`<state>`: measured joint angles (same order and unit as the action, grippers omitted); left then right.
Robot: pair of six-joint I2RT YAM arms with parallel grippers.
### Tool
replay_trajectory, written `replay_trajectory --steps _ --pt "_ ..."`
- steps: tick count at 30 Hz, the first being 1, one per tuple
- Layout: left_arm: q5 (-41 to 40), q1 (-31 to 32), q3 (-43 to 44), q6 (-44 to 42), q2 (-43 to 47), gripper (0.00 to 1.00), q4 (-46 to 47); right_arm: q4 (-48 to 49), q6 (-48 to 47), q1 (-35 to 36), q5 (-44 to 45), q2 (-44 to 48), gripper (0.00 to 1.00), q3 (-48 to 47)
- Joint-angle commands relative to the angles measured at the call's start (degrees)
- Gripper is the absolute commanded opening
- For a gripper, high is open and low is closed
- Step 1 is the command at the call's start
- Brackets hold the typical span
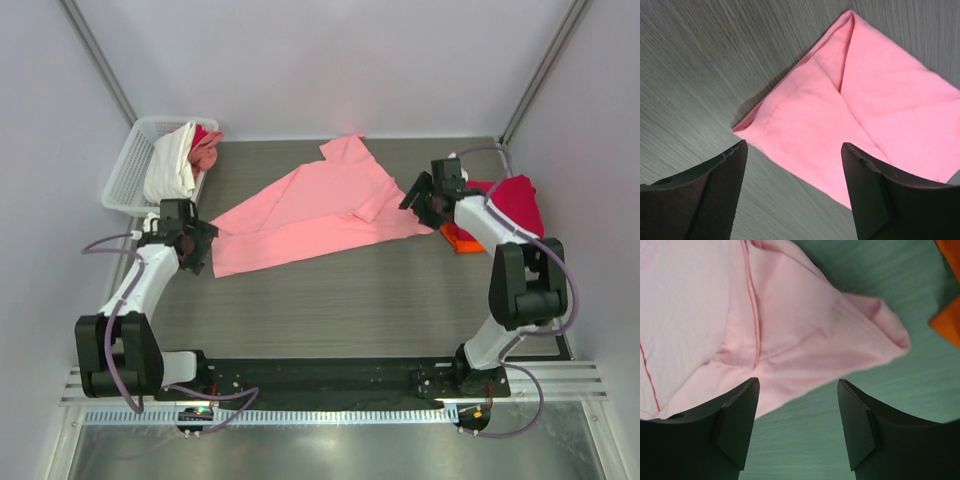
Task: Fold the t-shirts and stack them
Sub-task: Fold the tshirt, then flatten the tshirt out
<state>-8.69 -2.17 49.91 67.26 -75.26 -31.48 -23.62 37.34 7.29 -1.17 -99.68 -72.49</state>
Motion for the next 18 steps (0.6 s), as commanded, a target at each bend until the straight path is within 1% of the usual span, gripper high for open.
replay_trajectory --steps 1,3,4,5,6,7,8,9,10,12,15,18 --pt "3.85 -0.37 -2.97 -3.45 2.57 0.77 0.37 12.0 7.03 0.18 3.36 8.0 0.69 11.55" --pt "6.56 -0.37 -6.04 -4.33 4.59 0.78 1.68 15.96 8.44 0.18 4.33 10.29 0.66 17.52" --pt "10.49 -0.37 -7.44 -4.33 5.47 0.78 4.13 16.75 10.01 0.18 4.59 10.64 0.65 18.95" --pt "12.01 -0.37 -8.94 -4.16 6.26 0.78 5.63 18.41 10.47 0.18 4.77 10.91 0.65 20.27" --pt "13.16 -0.37 -12.61 -3.81 8.53 0.79 7.3 19.21 11.08 0.18 4.95 10.73 0.63 22.37" --pt "14.56 -0.37 -14.47 -2.5 10.03 0.8 10.97 20.0 12.13 0.09 5.47 10.65 0.62 23.26" --pt "14.58 -0.37 -16.93 -1.36 13.53 0.99 12.92 21.84 12.57 0.18 5.74 10.21 0.6 24.05" --pt "14.58 -0.37 -20.78 -0.56 15.22 1.0 15.03 22.64 12.93 0.18 6.0 9.77 0.59 25.02" --pt "13.71 -0.37 -22.21 0.66 16.54 0.99 17.4 23.26 13.19 0.18 6.53 9.33 0.57 25.29" --pt "12.21 -0.37 -23.45 0.85 20.31 1.0 17.25 25.01 14.07 0.18 7.32 7.49 0.56 25.12" --pt "10.19 -0.37 -25.38 1.37 22.96 1.0 16.81 26.51 15.48 0.09 9.34 4.94 0.55 24.15" --pt "10.18 -0.37 -26.62 2.34 23.76 0.96 16.9 28.01 16.8 0.09 11.45 2.82 0.54 23.01"
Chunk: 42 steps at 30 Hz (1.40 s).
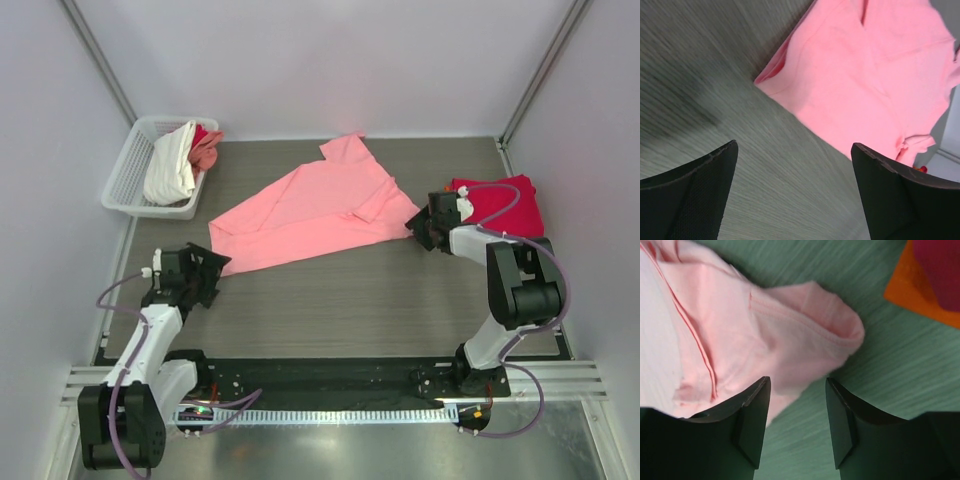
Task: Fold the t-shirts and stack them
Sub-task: Flatten the tshirt out
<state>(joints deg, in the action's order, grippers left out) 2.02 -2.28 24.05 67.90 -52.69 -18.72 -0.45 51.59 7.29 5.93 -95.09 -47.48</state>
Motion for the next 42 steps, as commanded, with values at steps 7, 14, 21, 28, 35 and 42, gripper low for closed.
replay_trajectory --steps 7,14,21,28,35,42 --pt "0.62 -0.18 -8.75 9.79 1.8 0.63 13.0 5.72 4.48 0.18 7.95 -3.01 0.02 -0.08" --pt "-6.58 1.84 -13.59 13.84 4.7 0.58 14.59 9.76 7.11 1.67 12.34 10.09 0.01 13.46" --pt "-10.01 4.3 -14.21 15.42 3.74 0.54 17.66 11.17 7.91 5.1 13.84 16.25 0.01 19.27" --pt "-12.39 6.76 -11.93 15.69 -6.96 0.48 25.3 11.79 7.29 6.42 14.37 16.69 0.01 19.1" --pt "-11.87 7.73 -9.03 16.92 -17.96 0.37 31.55 11.79 6.94 6.42 15.16 17.74 0.01 19.71" --pt "-13.36 7.73 -8.14 17.35 -22.38 0.04 30.59 11.08 6.85 6.42 16.48 18.89 0.01 19.8"
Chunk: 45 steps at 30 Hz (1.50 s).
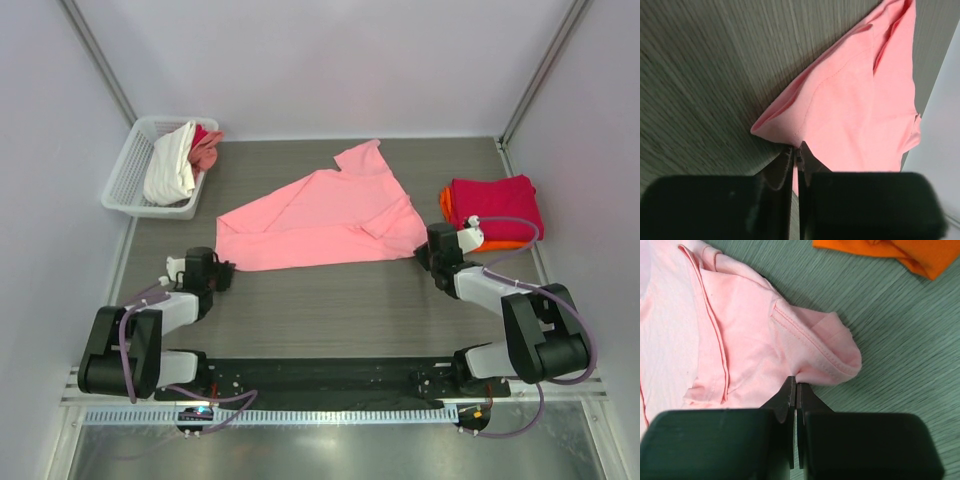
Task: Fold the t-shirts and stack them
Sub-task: Flatten the tshirt out
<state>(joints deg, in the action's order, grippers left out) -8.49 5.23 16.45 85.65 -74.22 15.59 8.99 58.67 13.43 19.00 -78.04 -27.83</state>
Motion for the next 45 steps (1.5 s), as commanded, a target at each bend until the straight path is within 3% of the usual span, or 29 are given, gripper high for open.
replay_trajectory --steps 1,8,14,17,23,26,28,36,40,45 --pt "-3.02 0.21 -0.54 -0.31 -0.67 0.0 -4.43 1.64 -0.31 0.37 3.49 1.93 0.01 0.06" --pt "-5.13 0.21 3.92 -2.5 3.02 0.0 -15.39 -1.69 0.74 1.42 6.21 2.19 0.01 -0.99" --pt "-3.99 0.13 11.05 -4.7 1.19 0.0 -23.15 -8.64 1.36 2.74 10.08 -1.57 0.01 -8.36" --pt "-2.15 -0.75 18.77 -5.14 -3.02 0.0 -26.38 -13.38 0.57 2.57 11.31 -5.0 0.01 -19.92" --pt "-0.12 -4.0 46.98 -10.84 -5.59 0.0 -40.95 -22.43 -6.01 1.6 10.88 -5.99 0.01 -48.13" --pt "-2.13 -4.0 56.4 -13.92 -5.06 0.0 -48.01 -25.42 -7.61 1.51 11.23 -4.58 0.01 -54.59" --pt "-2.23 -4.0 55.54 -14.37 -3.49 0.0 -49.08 -26.39 -7.35 1.51 10.88 -2.65 0.01 -53.9" --pt "0.85 -4.44 42.71 -17.44 6.79 0.0 -49.87 -26.57 -5.59 1.07 10.96 11.05 0.01 -35.99" --pt "0.75 -4.44 42.35 -18.67 12.68 0.0 -53.11 -28.14 -6.64 1.07 11.76 19.49 0.01 -31.93" --pt "1.9 -4.53 46.47 -19.2 13.84 0.0 -56.2 -32.01 -7.87 1.07 12.28 23.02 0.01 -34.48"
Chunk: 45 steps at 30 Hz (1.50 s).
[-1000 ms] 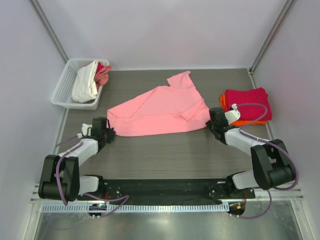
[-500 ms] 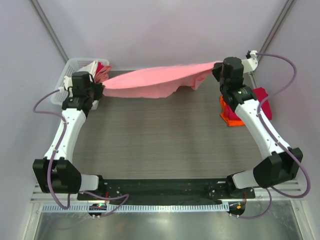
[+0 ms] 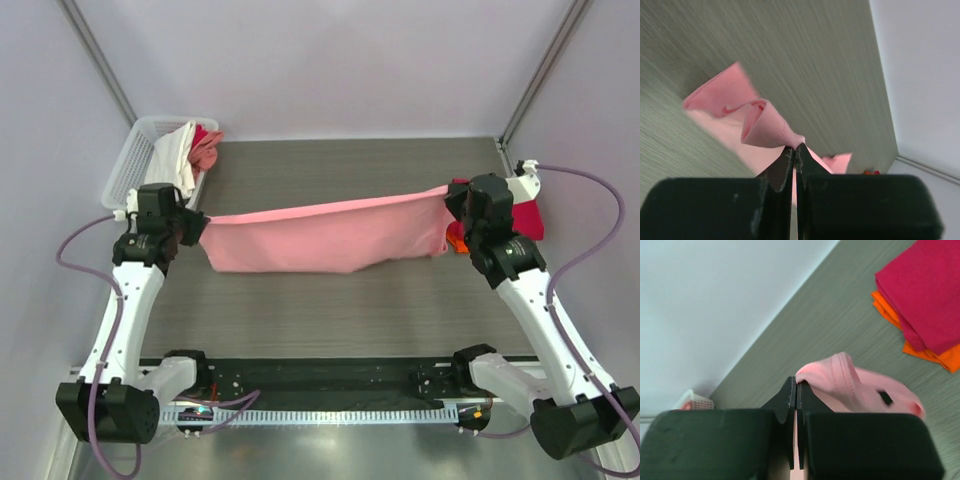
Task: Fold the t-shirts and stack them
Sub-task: Flatten the tshirt out
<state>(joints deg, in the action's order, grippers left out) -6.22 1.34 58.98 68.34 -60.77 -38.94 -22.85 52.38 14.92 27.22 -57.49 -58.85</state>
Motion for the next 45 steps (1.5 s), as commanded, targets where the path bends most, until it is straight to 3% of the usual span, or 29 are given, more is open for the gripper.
replay_trajectory --steps 1,6,10,13,16,21,23,25,29,35,39,45 --pt "0.06 -0.64 4.47 -2.15 -0.04 0.0 -2.36 -0.26 -1.93 -0.33 3.98 2.48 0.01 -3.9" --pt "0.86 -0.64 7.1 -2.15 -4.6 0.0 -1.23 -0.53 -3.16 -0.33 3.98 -1.47 0.01 -7.41" --pt "0.59 -0.82 13.69 -2.33 -12.23 0.0 -0.53 0.43 -3.6 -1.2 2.4 -11.9 0.01 -13.47" --pt "1.29 -0.99 22.03 -2.24 -19.52 0.0 -1.05 1.84 -3.16 -3.13 -2.69 -17.72 0.01 -20.32" --pt "1.82 -1.08 37.37 -2.33 -26.31 0.0 -3.51 2.55 -2.37 -7.08 -11.81 -26.15 0.01 -31.8" --pt "2.88 -3.19 56.74 -2.77 -35.1 0.0 -7.55 3.16 -2.46 -11.22 -20.53 -31.97 0.01 -47.29" --pt "4.01 -3.97 62.01 -3.12 -38.01 0.0 -7.65 3.34 -2.9 -12.54 -22.2 -33.2 0.01 -49.86" --pt "5.34 -4.68 62.05 -3.38 -38.28 0.0 -6.25 3.6 -2.98 -13.68 -23.96 -33.47 0.01 -50.75" --pt "5.69 -5.12 50.74 -4.26 -34.17 0.0 2.95 6.48 -2.2 -14.21 -25.99 -32.25 0.01 -43.22" --pt "12.62 -5.12 19.99 -3.91 -26.95 0.0 22.63 19.57 -0.17 -14.13 -30.47 -25.66 0.01 -16.59" --pt "12.28 -5.21 5.21 -4.18 -22.12 0.0 25.66 25.57 0.27 -14.13 -29.86 -20.83 0.01 1.4" --pt "10.01 -5.12 -14.4 -6.72 -15.62 0.0 29.89 27.86 0.53 -14.13 -27.49 -11.77 0.01 19.17"
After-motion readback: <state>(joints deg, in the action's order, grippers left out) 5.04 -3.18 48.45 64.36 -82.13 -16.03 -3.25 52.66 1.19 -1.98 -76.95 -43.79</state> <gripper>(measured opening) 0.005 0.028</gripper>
